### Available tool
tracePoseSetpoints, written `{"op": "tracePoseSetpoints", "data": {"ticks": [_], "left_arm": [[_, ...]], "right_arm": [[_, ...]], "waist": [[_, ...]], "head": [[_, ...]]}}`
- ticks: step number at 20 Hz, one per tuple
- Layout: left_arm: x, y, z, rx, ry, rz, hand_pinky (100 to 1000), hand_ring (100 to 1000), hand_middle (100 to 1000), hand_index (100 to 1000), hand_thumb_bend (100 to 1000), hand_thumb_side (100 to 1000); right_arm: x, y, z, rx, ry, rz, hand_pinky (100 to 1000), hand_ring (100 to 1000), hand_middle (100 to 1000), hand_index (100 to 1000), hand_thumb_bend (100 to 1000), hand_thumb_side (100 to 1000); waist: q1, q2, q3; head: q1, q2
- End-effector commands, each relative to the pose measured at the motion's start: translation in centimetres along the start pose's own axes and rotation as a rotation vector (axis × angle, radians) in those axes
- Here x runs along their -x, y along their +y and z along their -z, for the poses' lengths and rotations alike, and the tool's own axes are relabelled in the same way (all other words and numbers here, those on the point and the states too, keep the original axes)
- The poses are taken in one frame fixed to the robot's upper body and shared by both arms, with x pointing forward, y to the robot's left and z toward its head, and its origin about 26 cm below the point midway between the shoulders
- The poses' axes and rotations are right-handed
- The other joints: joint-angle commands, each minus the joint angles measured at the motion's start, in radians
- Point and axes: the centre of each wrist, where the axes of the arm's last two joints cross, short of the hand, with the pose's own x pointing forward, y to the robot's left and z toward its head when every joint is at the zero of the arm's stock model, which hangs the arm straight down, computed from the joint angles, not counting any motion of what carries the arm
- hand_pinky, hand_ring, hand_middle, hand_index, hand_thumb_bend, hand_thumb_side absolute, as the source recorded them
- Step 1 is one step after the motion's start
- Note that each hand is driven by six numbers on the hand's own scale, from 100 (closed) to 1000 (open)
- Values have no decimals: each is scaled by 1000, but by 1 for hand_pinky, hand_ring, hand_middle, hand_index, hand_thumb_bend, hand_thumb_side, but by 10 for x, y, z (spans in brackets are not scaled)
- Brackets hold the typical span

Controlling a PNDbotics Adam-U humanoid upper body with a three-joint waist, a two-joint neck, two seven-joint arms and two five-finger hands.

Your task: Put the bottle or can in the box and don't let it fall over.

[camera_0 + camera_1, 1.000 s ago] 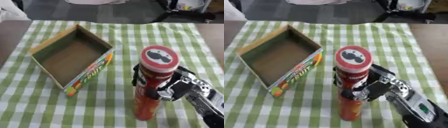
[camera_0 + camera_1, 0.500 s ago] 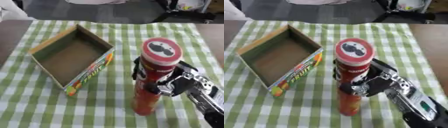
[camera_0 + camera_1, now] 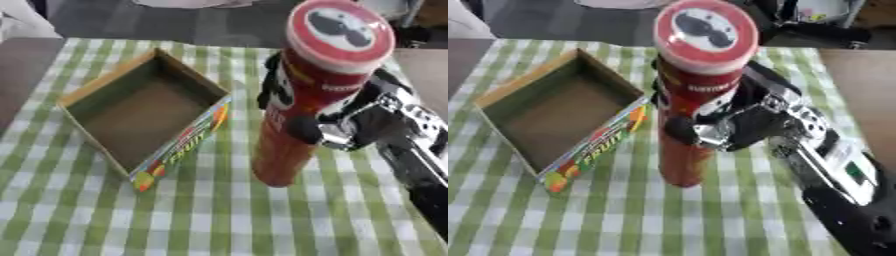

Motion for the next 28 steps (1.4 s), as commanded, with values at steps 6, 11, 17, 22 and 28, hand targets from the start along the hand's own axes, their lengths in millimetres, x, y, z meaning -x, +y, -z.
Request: {"op": "tracePoseSetpoints", "data": {"ticks": [6, 11, 17, 22, 28], "left_arm": [[-16, -6, 8, 36, -50, -4, 765, 913, 825, 862, 572, 837], [-21, -12, 11, 55, -69, -7, 764, 907, 825, 862, 575, 835], [-30, -26, 16, 97, -105, 1, 760, 899, 825, 862, 577, 830], [-39, -39, 20, 125, -148, -2, 759, 895, 825, 862, 579, 829], [-51, -55, 24, 157, -192, -34, 758, 894, 825, 863, 578, 827]], "right_arm": [[-26, -18, 61, 25, -94, -11, 468, 478, 437, 548, 253, 100], [-23, -27, 99, 67, -106, -3, 470, 480, 440, 548, 249, 100], [-21, -29, 132, 105, -142, -30, 470, 480, 441, 548, 244, 100], [-16, -30, 152, 138, -141, -78, 476, 484, 444, 551, 246, 100], [9, -34, 169, 211, -94, -127, 488, 491, 452, 557, 253, 100]], "waist": [[-1, -11, 16], [-4, 1, 35], [-17, 21, 65], [-36, 39, 98], [-63, 64, 152]], "head": [[-42, -16], [-79, -28], [-132, -46], [-194, -63], [-274, -84]]}}
